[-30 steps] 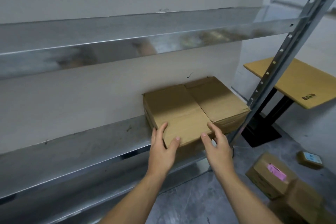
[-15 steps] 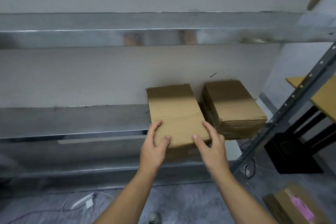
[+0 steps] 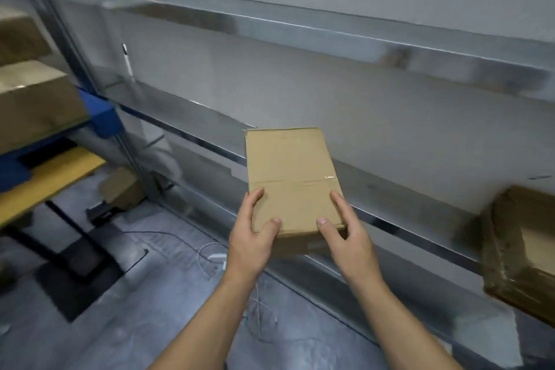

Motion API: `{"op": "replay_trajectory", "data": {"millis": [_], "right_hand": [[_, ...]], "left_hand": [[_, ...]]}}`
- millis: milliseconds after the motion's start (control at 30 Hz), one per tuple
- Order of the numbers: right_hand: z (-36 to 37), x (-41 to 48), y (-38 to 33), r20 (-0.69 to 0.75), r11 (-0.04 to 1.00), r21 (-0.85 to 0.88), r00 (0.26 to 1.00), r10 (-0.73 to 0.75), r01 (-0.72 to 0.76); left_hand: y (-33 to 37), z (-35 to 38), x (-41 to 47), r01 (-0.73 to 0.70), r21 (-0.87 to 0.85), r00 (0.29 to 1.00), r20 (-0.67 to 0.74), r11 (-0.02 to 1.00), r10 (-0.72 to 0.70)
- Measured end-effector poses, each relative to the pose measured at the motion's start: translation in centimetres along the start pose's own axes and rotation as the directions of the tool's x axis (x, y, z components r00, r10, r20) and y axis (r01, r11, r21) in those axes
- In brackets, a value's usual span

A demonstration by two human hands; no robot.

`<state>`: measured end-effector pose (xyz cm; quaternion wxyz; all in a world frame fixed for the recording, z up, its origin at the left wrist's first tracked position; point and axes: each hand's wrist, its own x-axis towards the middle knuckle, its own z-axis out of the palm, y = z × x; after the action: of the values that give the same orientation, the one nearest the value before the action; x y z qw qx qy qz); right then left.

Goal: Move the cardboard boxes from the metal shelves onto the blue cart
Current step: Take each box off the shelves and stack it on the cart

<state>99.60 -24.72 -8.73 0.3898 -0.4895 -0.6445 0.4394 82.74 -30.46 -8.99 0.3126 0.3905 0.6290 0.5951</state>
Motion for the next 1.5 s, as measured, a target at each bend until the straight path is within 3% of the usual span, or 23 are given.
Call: {"op": "replay_trajectory", "data": {"millis": [333,600,1067,1267,1500], "right_hand": [[20.4,6.7,-7.9,0.255,0.982,0.043,0.948,-0.188,0.183],[36.1,9.3,-16.1,0.389,0.957,0.102,0.874,-0.291,0.273],[53.2,15.6,-23.6,0.503,0.912,0.277,0.763,-0.405,0.301],[60.5,22.7,-26.9,0.608,0.892,0.313,0.653,-0.453,0.327],[68.4,29.5,-31.7,0.750,0.851,0.303,0.444,-0.491,0.429]], "left_hand": [[-0.3,-19.0,7.1,-0.010,-0.022,0.941,-0.339,1.000,0.002],[0.8,-35.0,11.9,-0.042,0.092,0.884,-0.460,0.995,0.080],[2.1,-49.0,20.0,-0.047,0.197,0.733,-0.659,0.979,0.168],[2.3,-53.9,27.8,-0.063,0.238,0.608,-0.761,0.969,0.226],[2.9,-60.1,34.8,-0.039,0.219,0.445,-0.870,0.975,0.213]]}}
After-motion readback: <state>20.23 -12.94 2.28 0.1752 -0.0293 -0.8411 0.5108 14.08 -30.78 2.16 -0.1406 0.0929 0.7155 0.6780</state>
